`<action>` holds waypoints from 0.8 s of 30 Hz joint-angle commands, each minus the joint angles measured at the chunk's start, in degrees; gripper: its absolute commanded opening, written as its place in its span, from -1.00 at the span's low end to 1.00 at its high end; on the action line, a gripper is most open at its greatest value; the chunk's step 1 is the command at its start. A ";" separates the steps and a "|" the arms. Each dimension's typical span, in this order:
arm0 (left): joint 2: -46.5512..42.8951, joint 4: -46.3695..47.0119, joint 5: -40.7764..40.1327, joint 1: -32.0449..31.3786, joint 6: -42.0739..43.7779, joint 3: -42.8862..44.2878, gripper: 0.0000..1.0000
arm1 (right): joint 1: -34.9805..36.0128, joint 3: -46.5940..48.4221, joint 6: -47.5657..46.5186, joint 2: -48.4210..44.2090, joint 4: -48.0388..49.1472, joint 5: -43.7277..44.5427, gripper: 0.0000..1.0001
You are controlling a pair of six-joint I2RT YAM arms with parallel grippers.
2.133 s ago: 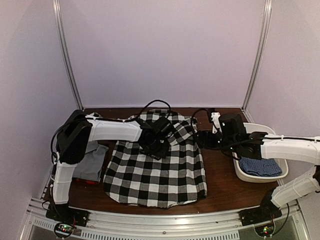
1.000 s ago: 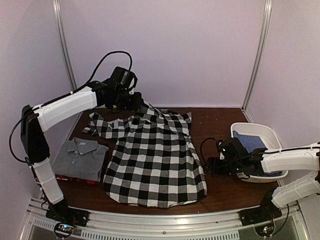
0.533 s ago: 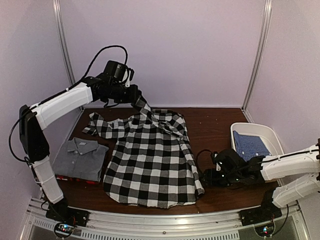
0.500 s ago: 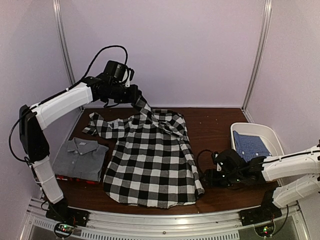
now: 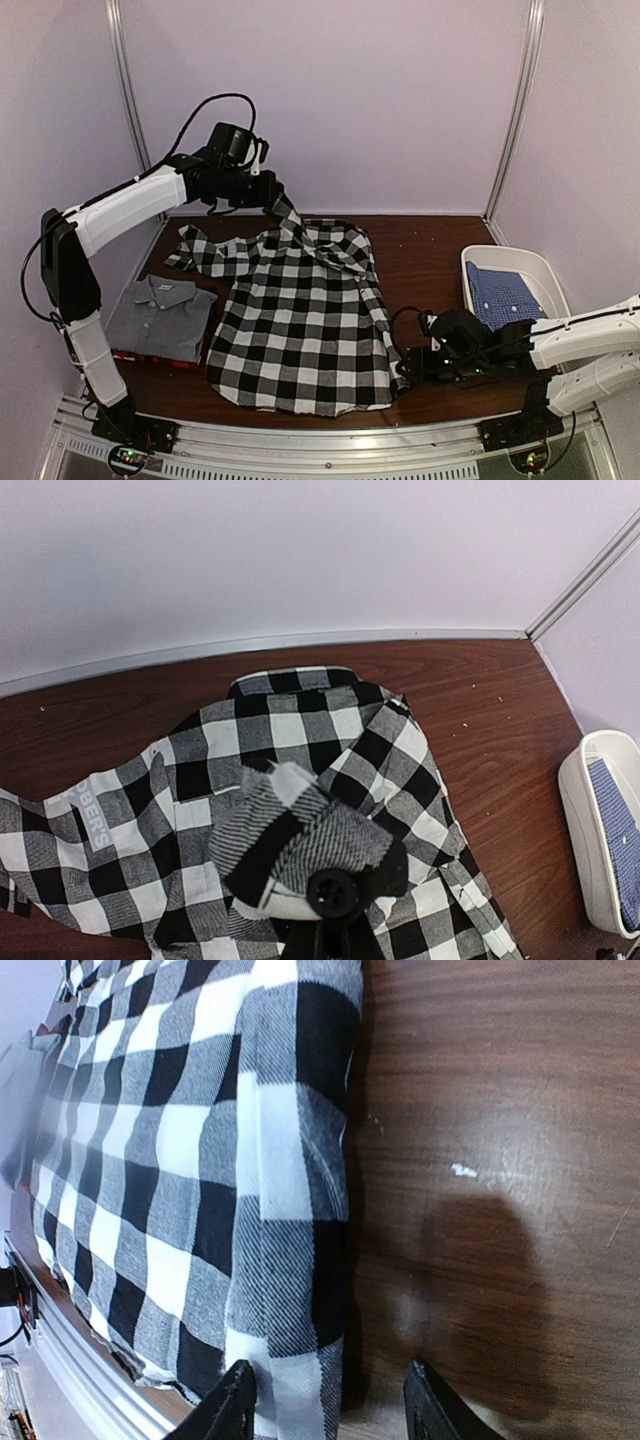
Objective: Fold and stack the long sleeve shirts
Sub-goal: Pick up the corner of the shirt from the center of the board, then fold the flattened shirt at the center of the board.
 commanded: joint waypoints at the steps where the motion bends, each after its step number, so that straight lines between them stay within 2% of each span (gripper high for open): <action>1: 0.79 3.43 1.24 0.78 0.96 1.65 -1.00 | 2.99 1.45 2.03 2.54 0.33 1.78 -0.04; 3: 1.02 3.48 1.22 0.78 1.04 1.92 -1.00 | 4.14 1.62 3.12 3.05 0.32 2.75 -0.14; 9: 1.21 5.12 0.57 1.24 1.56 3.18 -1.00 | 6.60 3.18 5.25 2.64 -1.24 5.69 -0.70; 13: 1.17 8.01 0.59 2.23 1.87 4.27 -1.00 | 7.42 5.55 4.46 2.97 -2.14 6.51 -0.96; 19: 0.88 11.83 0.97 4.81 3.66 6.63 -1.00 | 8.18 10.46 1.66 5.76 -1.31 5.89 -1.00; 24: 0.72 13.91 2.15 7.98 5.39 7.25 -1.00 | 8.80 16.28 -2.46 12.60 1.55 2.35 -1.00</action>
